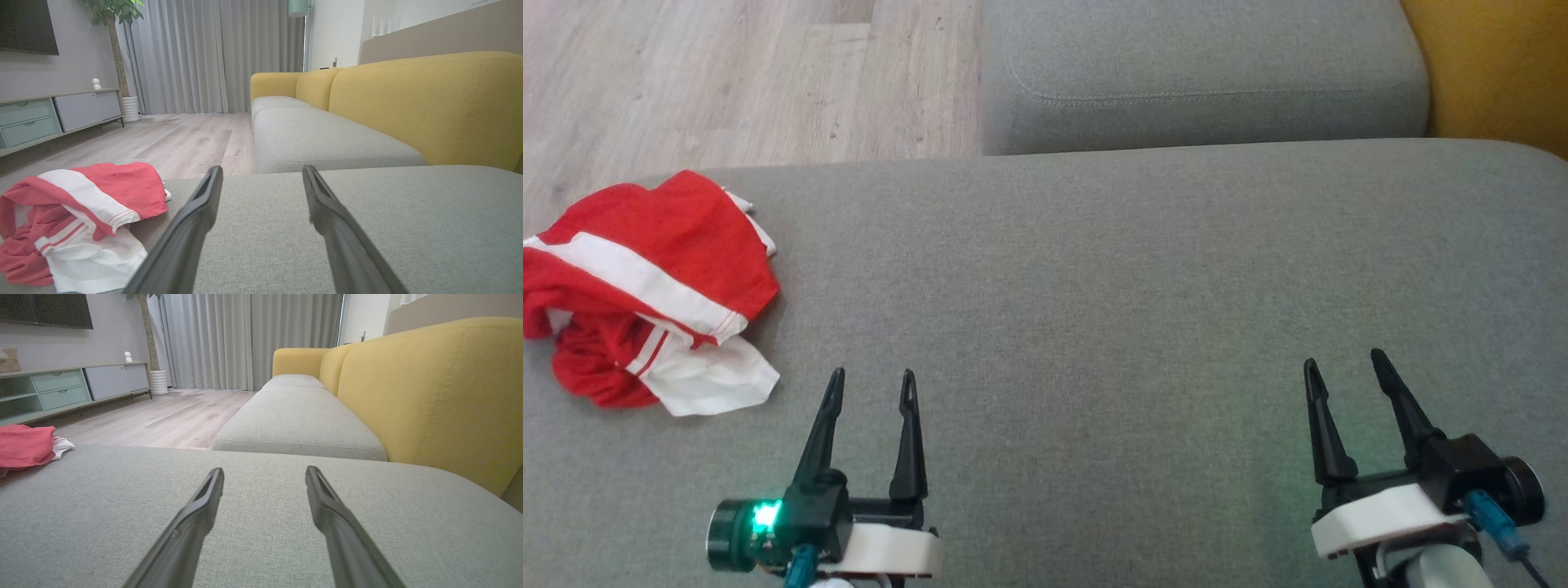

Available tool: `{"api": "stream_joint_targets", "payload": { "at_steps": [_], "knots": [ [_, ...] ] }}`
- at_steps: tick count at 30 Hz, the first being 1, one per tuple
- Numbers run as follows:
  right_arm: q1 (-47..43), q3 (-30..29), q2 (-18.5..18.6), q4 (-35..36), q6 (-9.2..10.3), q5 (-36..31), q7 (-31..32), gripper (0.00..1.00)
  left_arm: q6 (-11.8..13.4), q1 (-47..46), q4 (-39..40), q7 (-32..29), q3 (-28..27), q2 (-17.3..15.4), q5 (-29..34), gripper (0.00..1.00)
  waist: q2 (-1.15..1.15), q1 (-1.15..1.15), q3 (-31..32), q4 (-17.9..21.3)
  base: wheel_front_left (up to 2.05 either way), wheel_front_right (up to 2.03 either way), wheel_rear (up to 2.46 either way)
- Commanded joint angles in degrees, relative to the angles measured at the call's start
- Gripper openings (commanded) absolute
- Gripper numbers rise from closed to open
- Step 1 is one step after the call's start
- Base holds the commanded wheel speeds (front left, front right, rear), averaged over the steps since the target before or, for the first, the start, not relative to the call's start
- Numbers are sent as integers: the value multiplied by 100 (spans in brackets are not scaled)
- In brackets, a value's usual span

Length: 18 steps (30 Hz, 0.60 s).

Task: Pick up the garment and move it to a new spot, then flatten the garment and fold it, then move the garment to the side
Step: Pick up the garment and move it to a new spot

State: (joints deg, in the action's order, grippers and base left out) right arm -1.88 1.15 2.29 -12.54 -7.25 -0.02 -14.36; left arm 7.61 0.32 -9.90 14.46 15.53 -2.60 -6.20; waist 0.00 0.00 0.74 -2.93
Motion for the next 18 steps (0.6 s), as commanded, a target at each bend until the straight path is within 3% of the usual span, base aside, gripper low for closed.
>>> {"api": "stream_joint_targets", "payload": {
  "at_steps": [1, 11, 18],
  "knots": [
    [151, 99, 59, 158, -24, 22, -63, 100, -8, -249, 162, 54, -173, -28, -49, 100, 0, 0, -15, -6, 0, 0, 0],
    [141, 22, 59, 140, -24, 50, -63, 100, -16, -326, 195, 54, -180, -28, -149, 100, 0, 0, -83, -149, 0, 0, 0],
    [126, 14, 59, 127, -24, 9, -63, 100, 95, -367, 170, 54, -160, -28, -81, 100, 0, 0, -163, -589, 0, 0, 0]
  ]
}}
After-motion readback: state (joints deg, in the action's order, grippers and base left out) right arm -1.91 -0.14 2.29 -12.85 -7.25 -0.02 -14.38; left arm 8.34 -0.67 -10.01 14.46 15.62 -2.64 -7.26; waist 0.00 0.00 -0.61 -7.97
